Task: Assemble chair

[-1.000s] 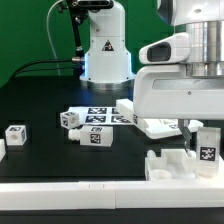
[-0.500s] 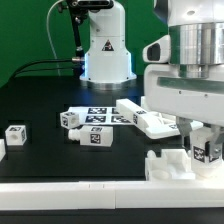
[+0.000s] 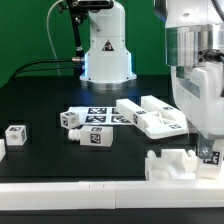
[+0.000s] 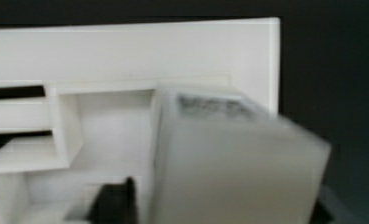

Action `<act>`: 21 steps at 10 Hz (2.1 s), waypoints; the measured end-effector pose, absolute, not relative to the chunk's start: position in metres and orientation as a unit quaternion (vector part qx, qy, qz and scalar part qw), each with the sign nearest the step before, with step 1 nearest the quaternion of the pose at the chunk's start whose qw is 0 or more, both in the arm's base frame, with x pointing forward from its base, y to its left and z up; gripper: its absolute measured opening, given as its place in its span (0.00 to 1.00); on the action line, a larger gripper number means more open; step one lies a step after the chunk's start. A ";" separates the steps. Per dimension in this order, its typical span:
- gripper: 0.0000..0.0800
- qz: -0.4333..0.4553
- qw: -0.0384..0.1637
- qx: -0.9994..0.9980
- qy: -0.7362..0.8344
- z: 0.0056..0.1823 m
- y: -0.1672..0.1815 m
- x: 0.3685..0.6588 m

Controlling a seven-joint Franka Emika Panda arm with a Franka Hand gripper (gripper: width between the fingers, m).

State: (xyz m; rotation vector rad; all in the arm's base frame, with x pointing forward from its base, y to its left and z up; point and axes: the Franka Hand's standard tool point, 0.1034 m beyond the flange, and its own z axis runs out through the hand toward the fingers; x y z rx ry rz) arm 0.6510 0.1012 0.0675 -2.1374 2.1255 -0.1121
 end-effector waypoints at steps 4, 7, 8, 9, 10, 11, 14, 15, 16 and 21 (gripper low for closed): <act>0.81 -0.052 0.036 -0.893 0.445 0.074 0.130 0.648; 0.81 -0.059 0.027 -0.940 0.334 0.073 0.126 0.649; 0.81 -0.070 0.016 -0.965 0.252 0.074 0.120 0.652; 0.81 -0.074 0.010 -0.974 0.214 0.074 0.118 0.653; 0.81 -0.074 0.011 -0.972 0.223 0.074 0.119 0.653; 0.66 -0.073 0.012 -0.969 0.236 0.074 0.118 0.653; 0.36 -0.072 0.017 -0.952 0.297 0.073 0.117 0.652; 0.36 -0.071 0.019 -0.941 0.329 0.073 0.117 0.652; 0.36 -0.063 0.021 -0.921 0.385 0.073 0.117 0.652; 0.36 -0.029 0.066 -0.696 0.715 0.072 0.115 0.652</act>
Offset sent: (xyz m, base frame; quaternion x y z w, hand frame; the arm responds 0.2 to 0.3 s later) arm -0.0098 0.0313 0.0091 -0.0203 -0.0171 -0.3965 0.9176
